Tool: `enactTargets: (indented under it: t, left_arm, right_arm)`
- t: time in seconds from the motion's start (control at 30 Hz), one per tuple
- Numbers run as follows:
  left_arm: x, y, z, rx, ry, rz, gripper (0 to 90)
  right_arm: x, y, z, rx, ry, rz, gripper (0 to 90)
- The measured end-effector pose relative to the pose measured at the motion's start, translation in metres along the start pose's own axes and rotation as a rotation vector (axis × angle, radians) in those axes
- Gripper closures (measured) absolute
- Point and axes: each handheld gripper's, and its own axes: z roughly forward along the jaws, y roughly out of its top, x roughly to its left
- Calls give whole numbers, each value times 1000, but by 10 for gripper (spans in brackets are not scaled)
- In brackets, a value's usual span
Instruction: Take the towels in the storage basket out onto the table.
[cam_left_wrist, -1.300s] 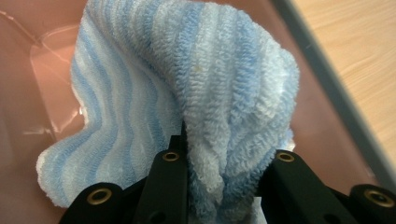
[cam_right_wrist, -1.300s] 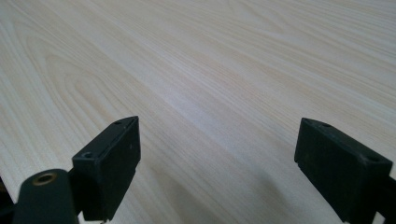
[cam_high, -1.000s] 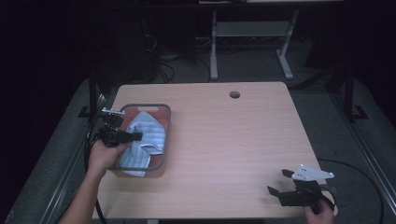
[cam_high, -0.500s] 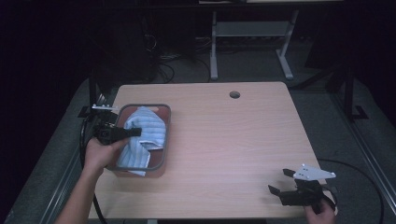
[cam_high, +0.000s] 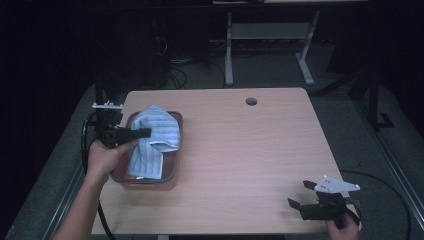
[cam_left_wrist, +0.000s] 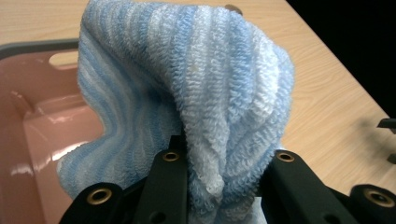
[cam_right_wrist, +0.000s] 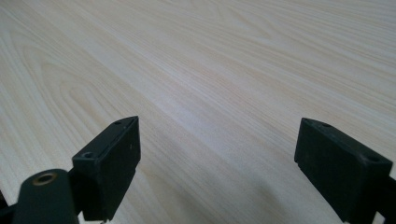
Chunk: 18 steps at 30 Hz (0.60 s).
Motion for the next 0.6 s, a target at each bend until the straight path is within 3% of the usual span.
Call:
enactTargets:
  t: [0.6]
  left_arm:
    - [-37,30,1,-23,-56,59,764]
  right_arm:
    - [-1,1,0,0,-1,4,138]
